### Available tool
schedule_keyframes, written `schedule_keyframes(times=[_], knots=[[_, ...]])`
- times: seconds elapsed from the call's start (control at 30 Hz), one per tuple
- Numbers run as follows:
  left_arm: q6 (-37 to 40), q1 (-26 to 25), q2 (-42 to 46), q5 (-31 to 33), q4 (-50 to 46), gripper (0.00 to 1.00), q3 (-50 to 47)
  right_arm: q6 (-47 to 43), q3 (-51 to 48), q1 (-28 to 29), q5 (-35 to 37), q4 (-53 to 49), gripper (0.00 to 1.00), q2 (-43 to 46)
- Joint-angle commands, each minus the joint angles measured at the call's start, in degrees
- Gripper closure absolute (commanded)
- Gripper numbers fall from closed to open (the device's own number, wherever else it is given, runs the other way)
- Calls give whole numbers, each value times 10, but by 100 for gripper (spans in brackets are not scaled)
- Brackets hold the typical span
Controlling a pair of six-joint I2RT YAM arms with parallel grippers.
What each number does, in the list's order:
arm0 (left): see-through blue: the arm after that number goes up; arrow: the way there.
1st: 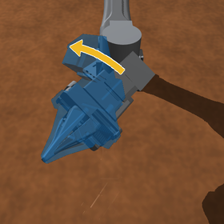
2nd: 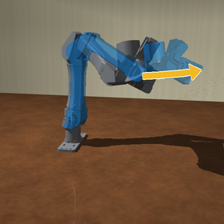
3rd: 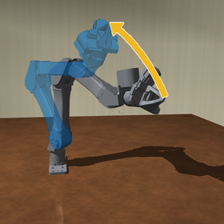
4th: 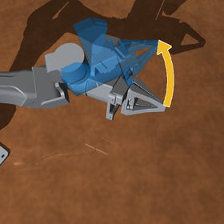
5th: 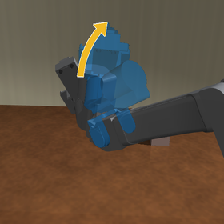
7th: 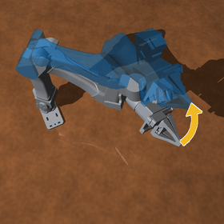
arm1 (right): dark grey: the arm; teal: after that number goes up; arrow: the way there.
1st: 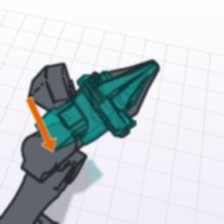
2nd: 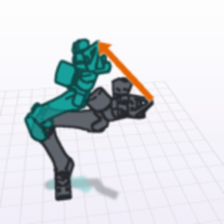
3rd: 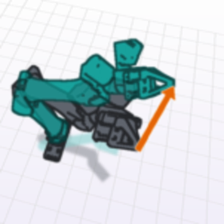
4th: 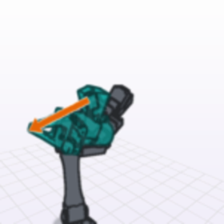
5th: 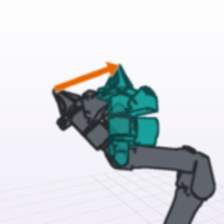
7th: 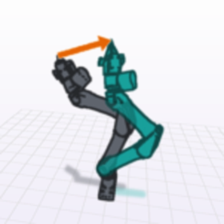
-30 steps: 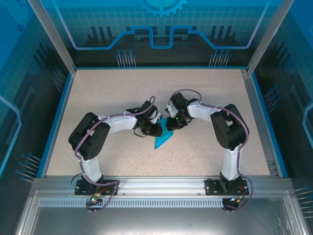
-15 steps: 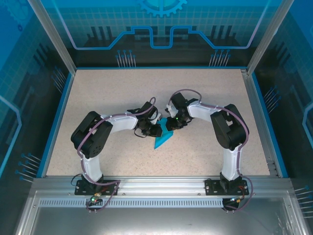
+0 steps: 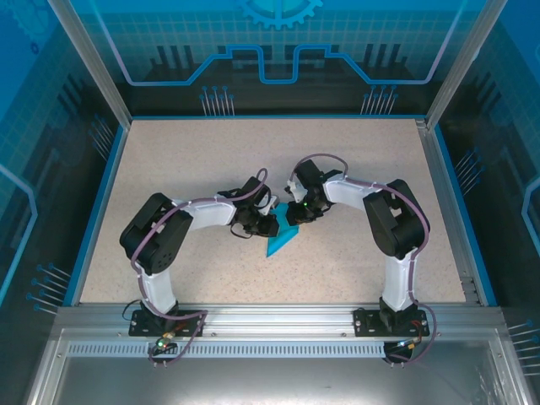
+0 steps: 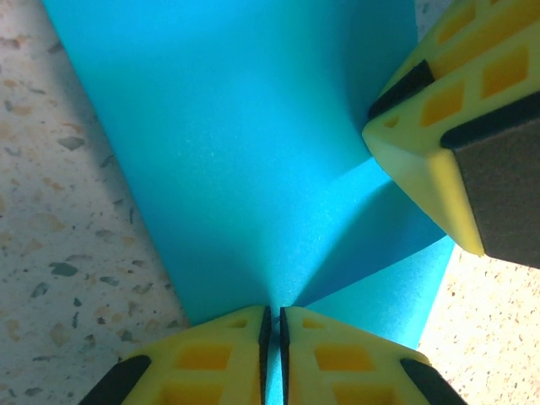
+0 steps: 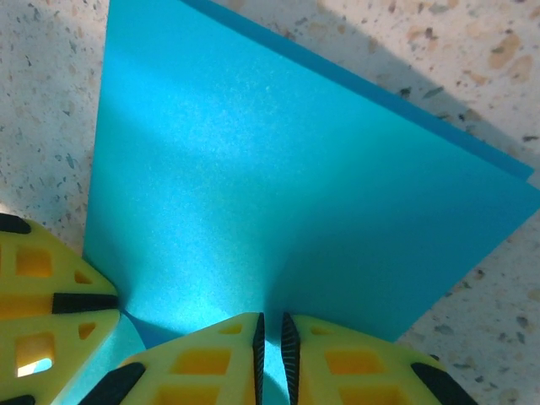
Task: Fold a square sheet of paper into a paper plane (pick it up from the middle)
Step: Third fold the triangle at the center of the table.
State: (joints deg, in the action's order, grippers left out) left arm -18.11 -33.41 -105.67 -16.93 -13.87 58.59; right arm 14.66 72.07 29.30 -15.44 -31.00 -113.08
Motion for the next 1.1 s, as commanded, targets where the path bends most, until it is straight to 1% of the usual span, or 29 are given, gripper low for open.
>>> schedule_keyframes(times=[0.0, 0.27, 0.4, 0.9, 1.07], knots=[[-9, 3, 14, 9, 1, 85, -12, 5, -15, 3, 8, -5, 82, -15], [-3, 3, 5, 13, 0, 85, -7, 6, -17, 3, 6, -3, 82, -21], [-7, 3, 24, 21, 19, 84, -24, 6, -18, 3, 7, -2, 82, -21], [19, 4, -23, 24, 2, 85, -11, 6, -9, 3, -2, -3, 81, -16], [18, 3, -35, 17, -5, 86, -5, 22, 6, -7, -27, 3, 78, 18]])
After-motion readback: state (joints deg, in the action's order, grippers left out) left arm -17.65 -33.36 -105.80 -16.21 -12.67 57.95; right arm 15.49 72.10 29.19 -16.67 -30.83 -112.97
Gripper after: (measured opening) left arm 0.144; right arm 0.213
